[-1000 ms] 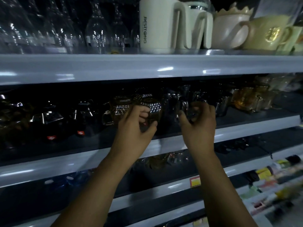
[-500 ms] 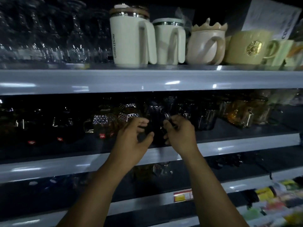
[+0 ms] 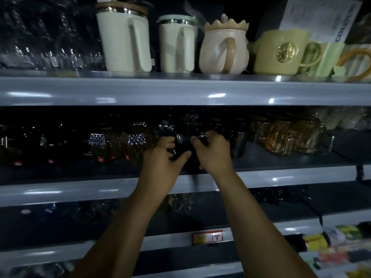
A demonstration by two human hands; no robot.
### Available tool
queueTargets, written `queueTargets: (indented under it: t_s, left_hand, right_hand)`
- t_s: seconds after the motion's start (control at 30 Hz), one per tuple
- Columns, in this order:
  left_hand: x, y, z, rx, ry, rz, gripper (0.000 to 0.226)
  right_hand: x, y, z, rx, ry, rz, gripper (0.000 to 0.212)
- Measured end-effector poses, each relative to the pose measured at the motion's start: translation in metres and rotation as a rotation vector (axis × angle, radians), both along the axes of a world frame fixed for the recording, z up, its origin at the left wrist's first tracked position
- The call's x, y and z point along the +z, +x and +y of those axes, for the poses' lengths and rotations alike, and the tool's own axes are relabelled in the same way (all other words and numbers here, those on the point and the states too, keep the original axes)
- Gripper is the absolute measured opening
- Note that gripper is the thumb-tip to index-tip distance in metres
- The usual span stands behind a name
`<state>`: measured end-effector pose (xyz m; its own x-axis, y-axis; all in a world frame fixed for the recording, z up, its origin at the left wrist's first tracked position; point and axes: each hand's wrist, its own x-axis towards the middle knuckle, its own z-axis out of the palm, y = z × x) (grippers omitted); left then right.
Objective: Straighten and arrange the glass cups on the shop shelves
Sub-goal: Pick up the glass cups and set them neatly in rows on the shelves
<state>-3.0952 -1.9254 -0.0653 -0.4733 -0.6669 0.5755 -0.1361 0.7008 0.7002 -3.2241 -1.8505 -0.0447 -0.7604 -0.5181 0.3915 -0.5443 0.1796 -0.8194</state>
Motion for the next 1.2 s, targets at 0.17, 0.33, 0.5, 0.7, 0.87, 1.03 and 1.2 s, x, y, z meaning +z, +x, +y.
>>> queueTargets:
  t_s: [0.17,0.33,0.5,0.7,0.87,1.03,1.2]
  left_hand:
    - [0.003,-0.014,-0.003,0.116,0.005,0.008,0.043]
    - [0.001,-0.018,-0.002,0.097,-0.003,-0.001,0.026]
    - [0.002,-0.014,-0.004,0.062,0.087,-0.008,0.009]
    - [0.011,0.004,0.004,0.096,0.085,-0.017,0.021]
    - [0.004,0.013,-0.005,0.147,0.029,0.022,0.021]
    - [-0.010,0.026,-0.023,0.114,-0.108,0.148,0.009]
    - [-0.009,0.039,-0.029,-0.015,-0.051,0.150,0.015]
  right_hand:
    - [-0.004,0.000,0.004,0.088,-0.035,-0.113,0.025]
    - [-0.006,-0.005,0.011,0.076,-0.056,-0.094,0.026]
    - [-0.008,-0.008,0.023,0.087,-0.051,-0.062,0.027]
    - [-0.018,-0.018,0.029,0.020,-0.115,0.067,0.018]
    - [-0.019,-0.015,0.037,0.028,-0.178,0.076,0.018]
    - [-0.023,0.019,0.057,-0.031,-0.269,0.337,0.046]
    - [-0.012,0.022,0.047,0.204,-0.158,0.385,0.053]
